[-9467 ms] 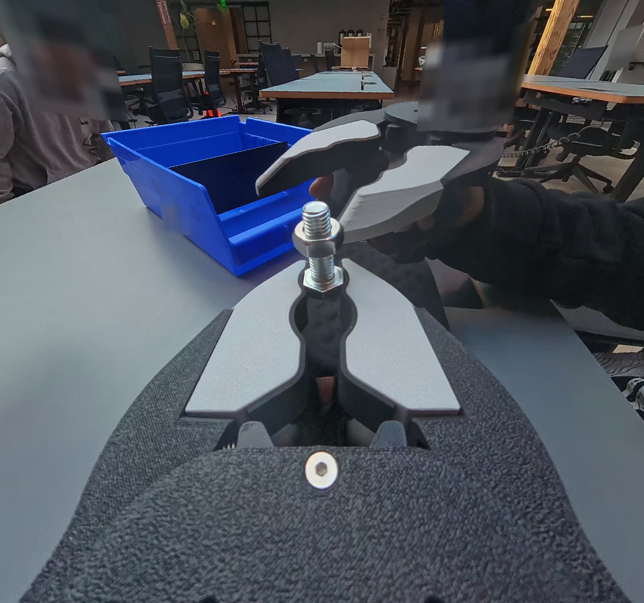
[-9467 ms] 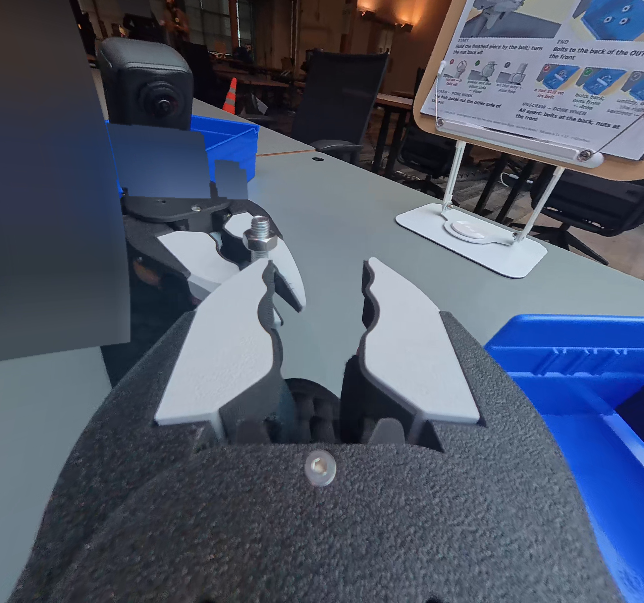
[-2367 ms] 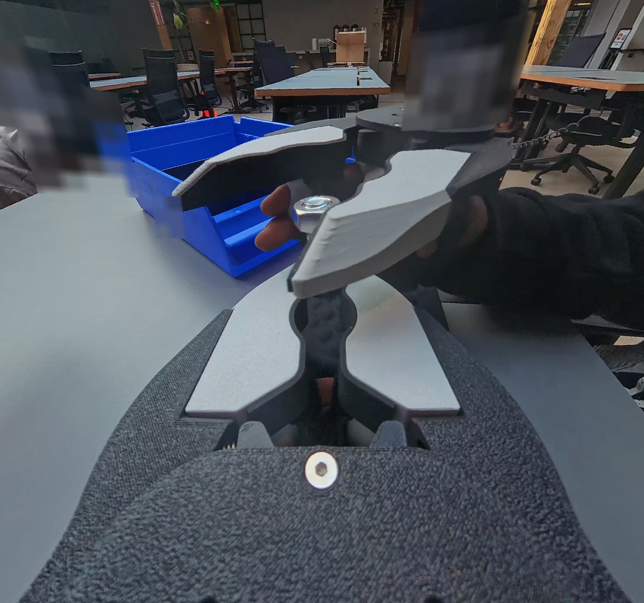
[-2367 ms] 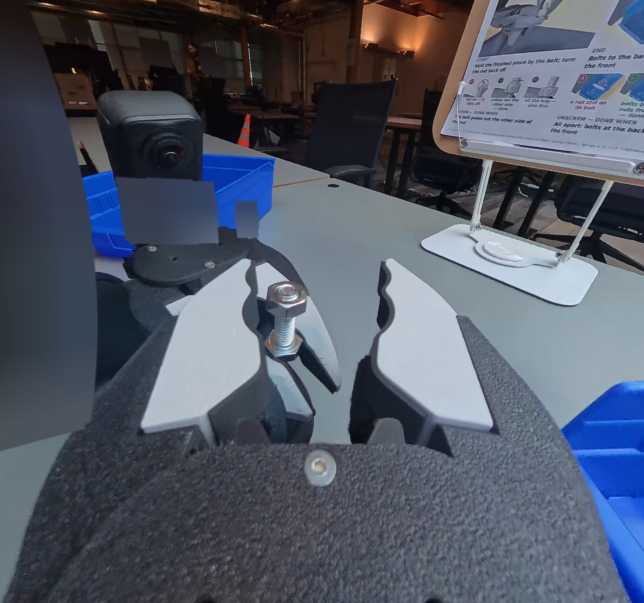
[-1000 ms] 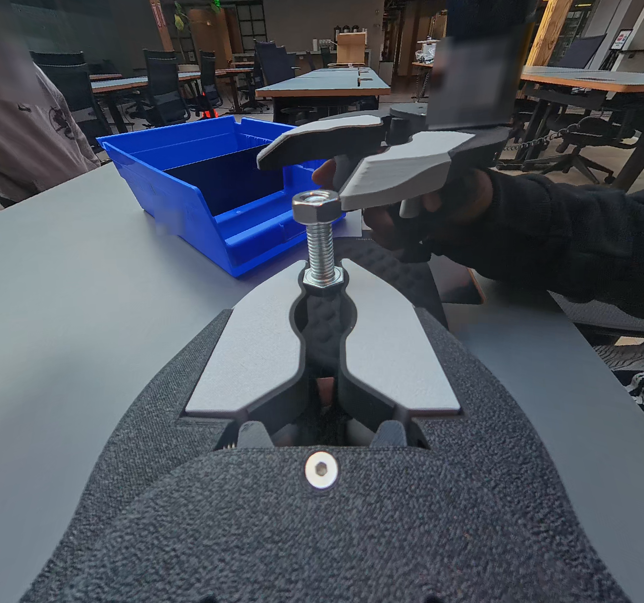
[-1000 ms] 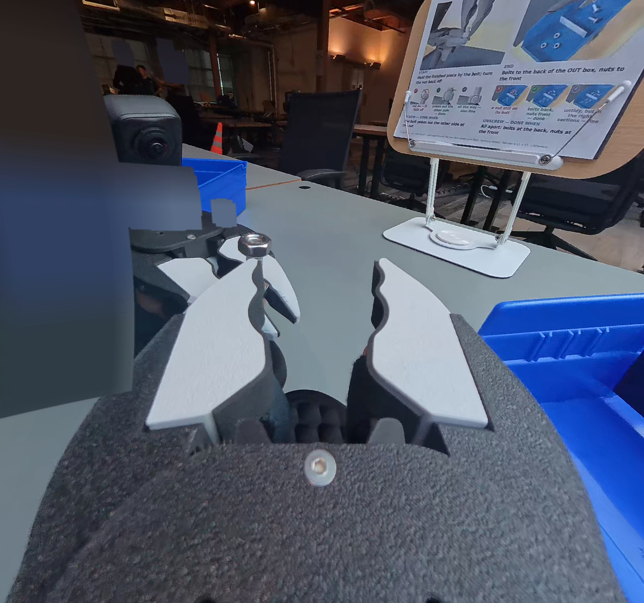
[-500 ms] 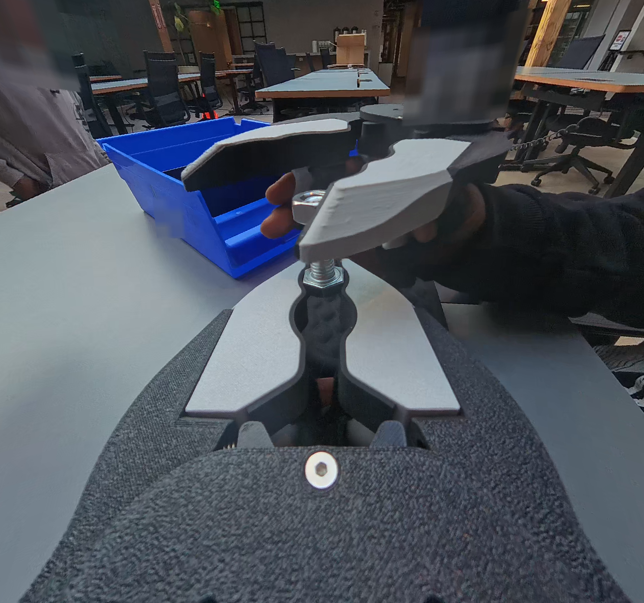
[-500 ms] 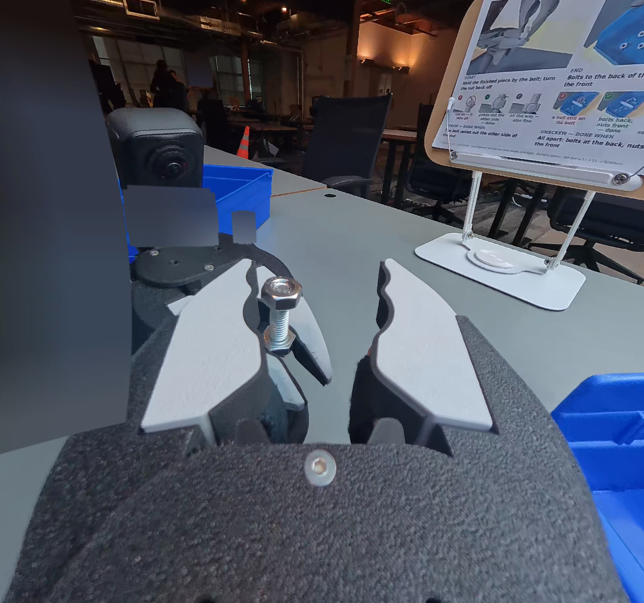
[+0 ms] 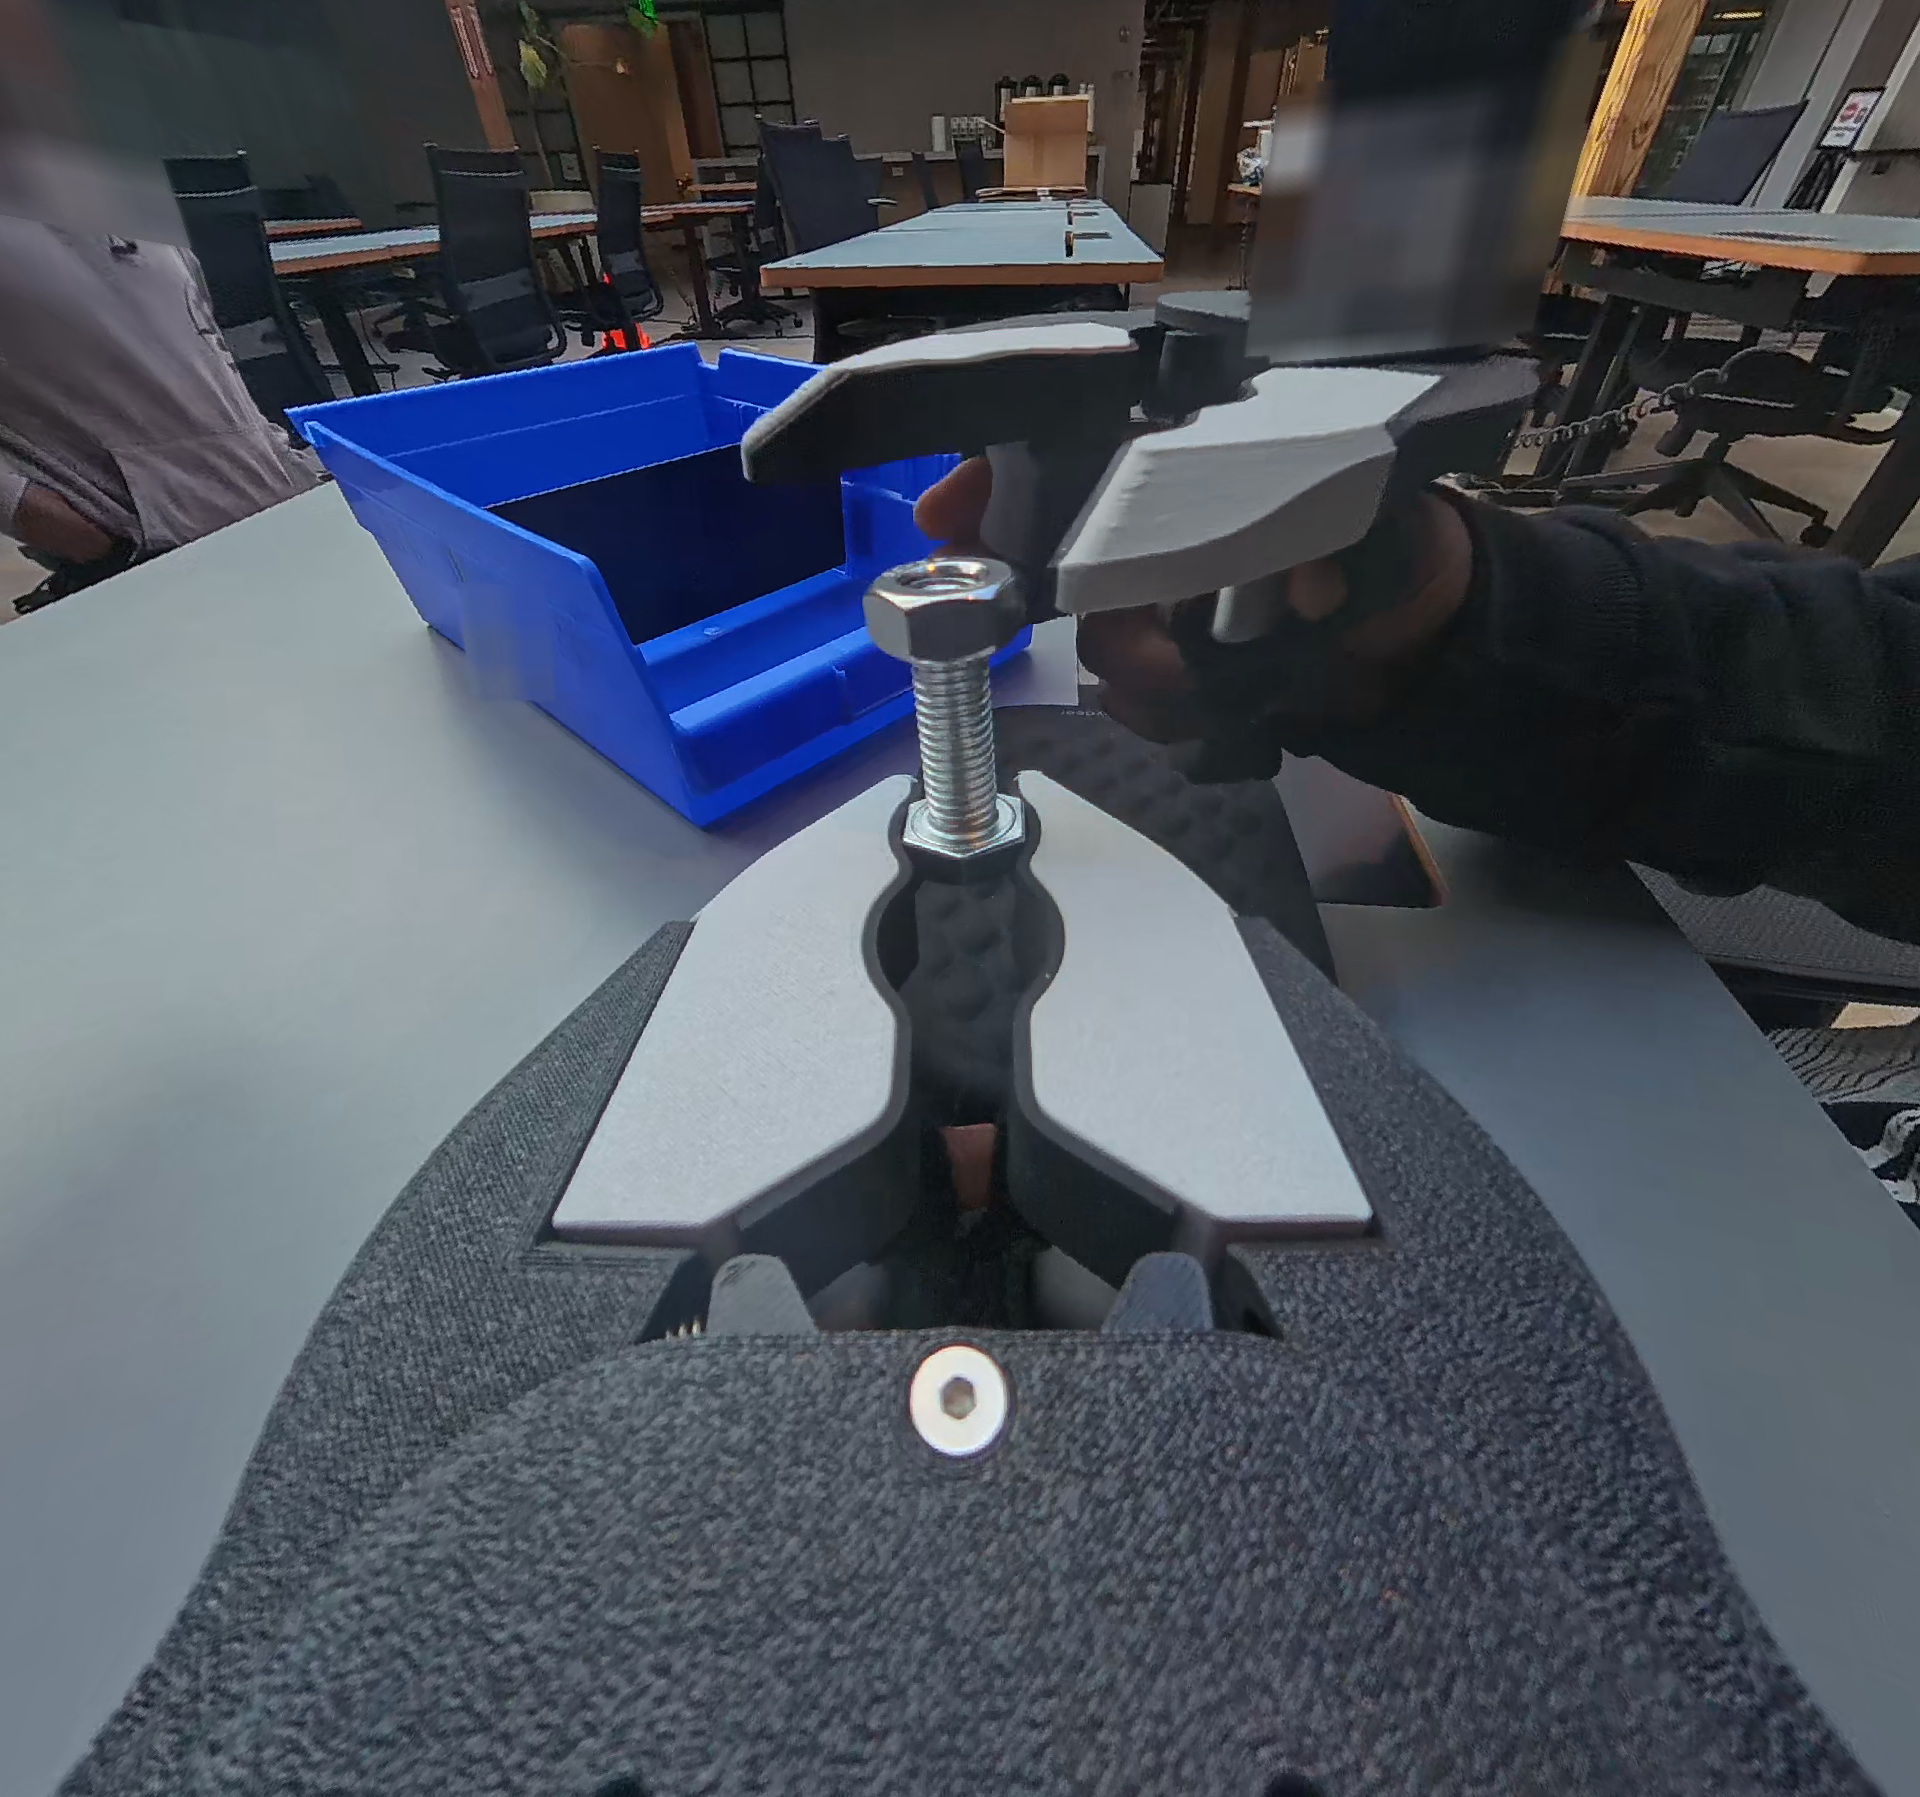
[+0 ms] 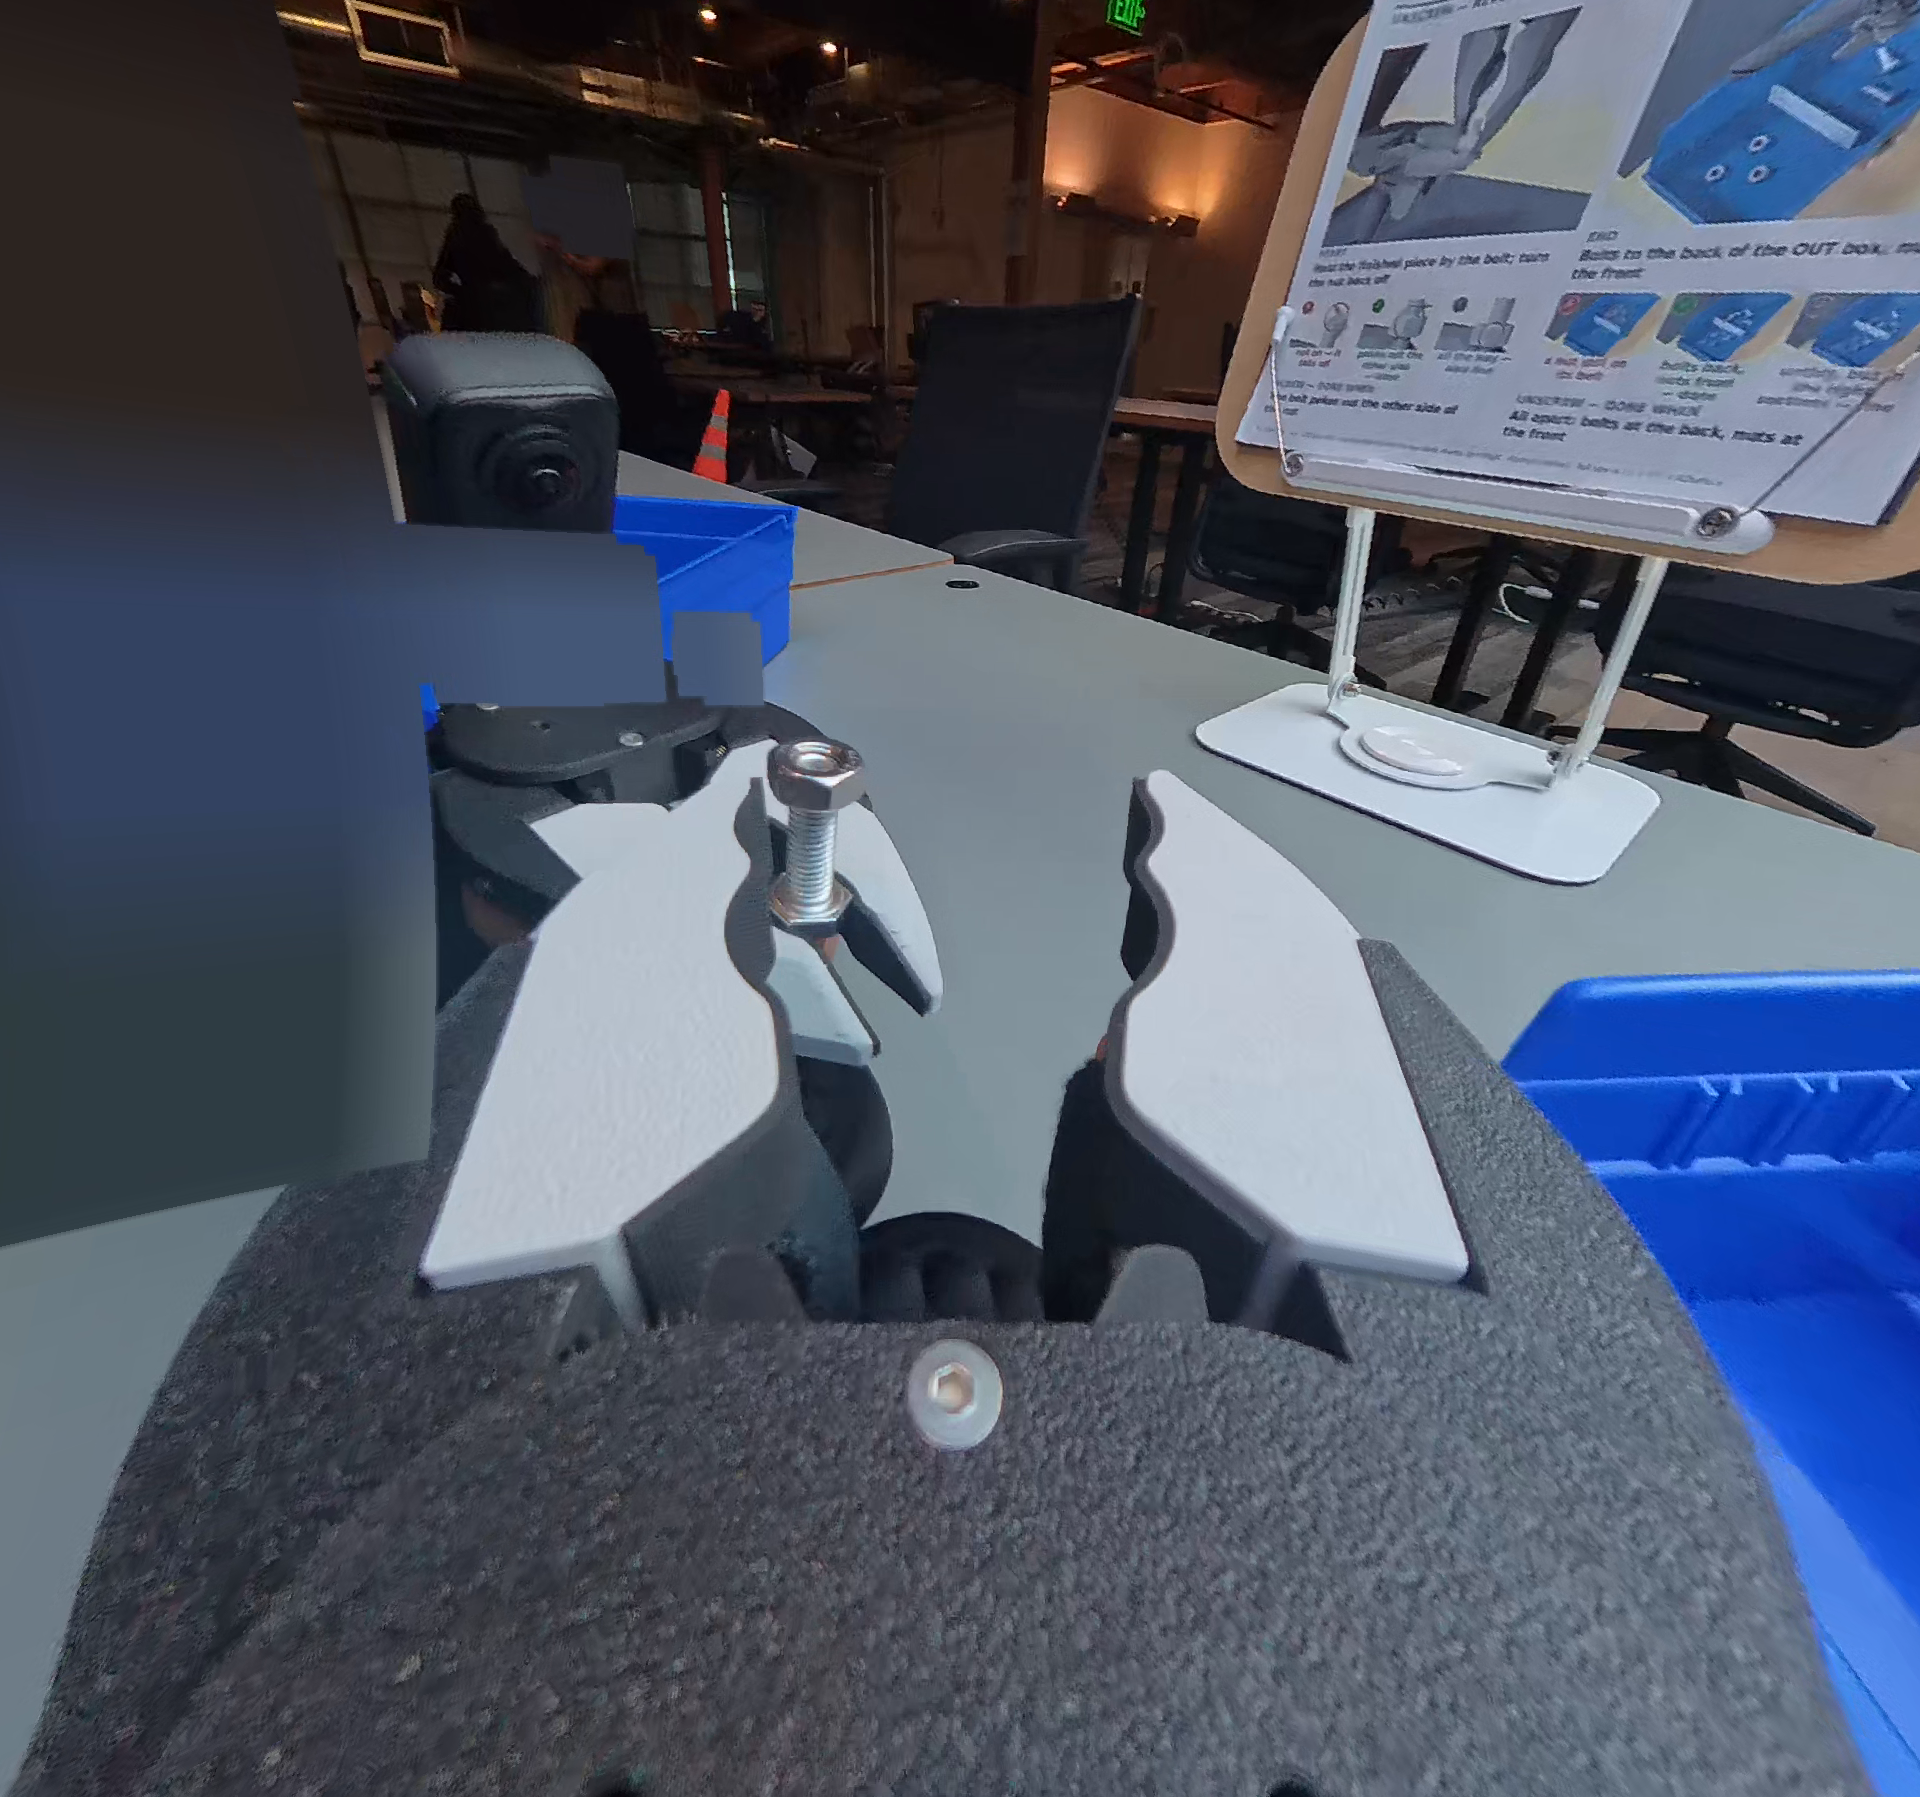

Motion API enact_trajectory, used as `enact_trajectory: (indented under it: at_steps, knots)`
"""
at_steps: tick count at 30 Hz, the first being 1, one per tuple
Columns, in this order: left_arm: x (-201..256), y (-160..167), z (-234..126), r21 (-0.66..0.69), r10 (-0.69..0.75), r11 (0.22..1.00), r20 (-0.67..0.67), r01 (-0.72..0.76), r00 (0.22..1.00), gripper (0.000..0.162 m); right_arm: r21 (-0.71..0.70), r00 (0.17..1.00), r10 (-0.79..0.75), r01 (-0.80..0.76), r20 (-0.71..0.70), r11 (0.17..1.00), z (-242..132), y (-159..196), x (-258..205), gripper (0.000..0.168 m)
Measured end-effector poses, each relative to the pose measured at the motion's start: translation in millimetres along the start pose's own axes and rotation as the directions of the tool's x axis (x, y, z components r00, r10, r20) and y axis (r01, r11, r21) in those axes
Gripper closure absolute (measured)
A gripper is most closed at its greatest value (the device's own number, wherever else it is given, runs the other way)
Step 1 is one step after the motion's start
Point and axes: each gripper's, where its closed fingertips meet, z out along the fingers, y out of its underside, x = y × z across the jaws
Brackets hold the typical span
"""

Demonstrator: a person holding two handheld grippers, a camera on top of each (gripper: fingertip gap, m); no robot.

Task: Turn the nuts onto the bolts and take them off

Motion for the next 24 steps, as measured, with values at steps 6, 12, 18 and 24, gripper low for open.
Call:
enact_trajectory:
  at_steps: [6,12,18,24]
  knots:
    - [0.5,0.0,0.1,-0.001,0.003,1.000,0.000,-0.003,1.000,0.149,-0.018,0.999,-0.038,0.039,0.023,0.999,30.6,-0.7,-11.8,0.102]
    - [0.2,-0.5,-0.3,0.003,0.000,1.000,0.000,0.000,1.000,0.149,-0.026,0.999,-0.040,0.040,0.008,0.999,28.3,1.6,-7.1,0.103]
    - [-0.1,-0.4,-0.3,0.003,-0.002,1.000,0.001,0.002,1.000,0.149,-0.015,0.999,-0.005,0.004,-0.033,1.000,0.8,4.0,5.5,0.104]
    - [0.1,-0.4,-0.2,0.003,-0.003,1.000,0.000,0.003,1.000,0.149,0.015,0.999,0.020,-0.020,-0.031,1.000,-6.8,-0.4,9.6,0.103]
